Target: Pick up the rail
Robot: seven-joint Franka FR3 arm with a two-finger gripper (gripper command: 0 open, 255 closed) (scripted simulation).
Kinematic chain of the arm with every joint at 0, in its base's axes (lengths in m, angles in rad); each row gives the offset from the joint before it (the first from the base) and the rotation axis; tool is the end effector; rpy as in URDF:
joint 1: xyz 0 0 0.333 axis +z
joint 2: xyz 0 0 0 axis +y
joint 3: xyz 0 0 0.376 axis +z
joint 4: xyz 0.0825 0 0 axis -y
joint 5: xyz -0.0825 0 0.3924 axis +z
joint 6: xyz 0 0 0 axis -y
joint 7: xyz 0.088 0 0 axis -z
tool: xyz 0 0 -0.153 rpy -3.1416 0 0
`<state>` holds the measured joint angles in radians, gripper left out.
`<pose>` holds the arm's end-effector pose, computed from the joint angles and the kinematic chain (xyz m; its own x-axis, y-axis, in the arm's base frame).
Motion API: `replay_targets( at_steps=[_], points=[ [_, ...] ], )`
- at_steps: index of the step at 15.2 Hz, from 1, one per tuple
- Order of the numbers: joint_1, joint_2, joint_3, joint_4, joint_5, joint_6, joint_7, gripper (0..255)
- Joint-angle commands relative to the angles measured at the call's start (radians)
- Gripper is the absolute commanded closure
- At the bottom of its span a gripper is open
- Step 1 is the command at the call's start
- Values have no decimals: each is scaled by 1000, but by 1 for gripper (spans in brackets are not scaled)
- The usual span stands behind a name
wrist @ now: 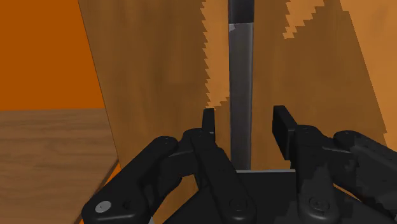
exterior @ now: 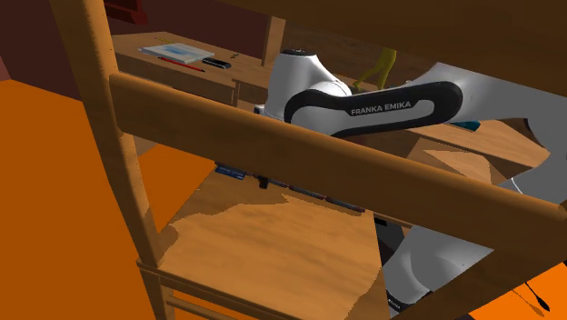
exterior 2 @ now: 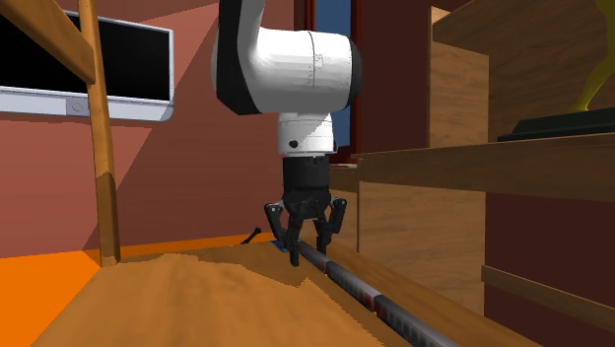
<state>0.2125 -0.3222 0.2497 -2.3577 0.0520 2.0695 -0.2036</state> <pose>0.3911 0.2052 0.4590 0.8076 0.5894 0.0189 0.5886 -0.8076 0.0366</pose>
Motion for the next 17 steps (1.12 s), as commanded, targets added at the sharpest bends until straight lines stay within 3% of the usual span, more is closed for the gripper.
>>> replay_targets(
  at_steps=[1,8,17],
  points=[
    [-3,4,-3,-5,-11,4,0,255],
    [-5,5,-1,-4,-10,5,0,255],
    [-6,-27,-9,90,-7,-121,-8,255]
  ],
)
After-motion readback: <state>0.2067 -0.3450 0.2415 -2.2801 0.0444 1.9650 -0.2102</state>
